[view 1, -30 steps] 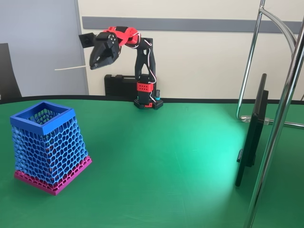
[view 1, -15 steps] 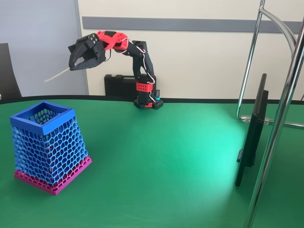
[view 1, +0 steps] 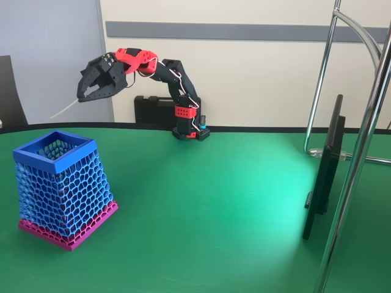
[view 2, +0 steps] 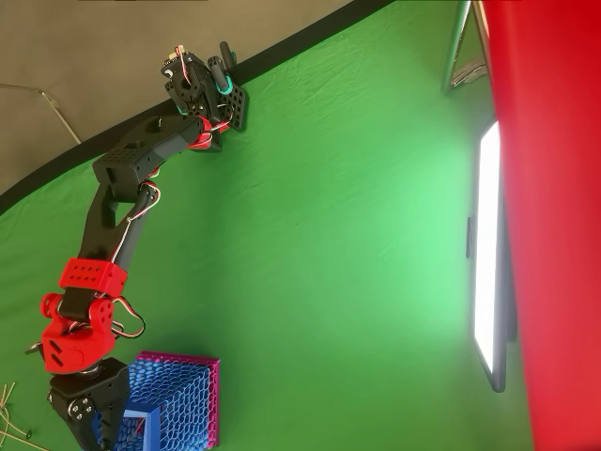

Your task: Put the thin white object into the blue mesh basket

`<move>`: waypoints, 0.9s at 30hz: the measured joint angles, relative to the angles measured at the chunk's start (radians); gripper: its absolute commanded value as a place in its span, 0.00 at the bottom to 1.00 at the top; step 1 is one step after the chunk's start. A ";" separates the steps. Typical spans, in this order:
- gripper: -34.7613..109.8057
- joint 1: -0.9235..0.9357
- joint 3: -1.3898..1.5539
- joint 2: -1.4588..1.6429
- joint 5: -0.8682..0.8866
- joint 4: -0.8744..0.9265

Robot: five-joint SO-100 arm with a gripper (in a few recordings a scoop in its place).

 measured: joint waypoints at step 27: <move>0.43 0.003 0.149 -0.071 0.333 -0.330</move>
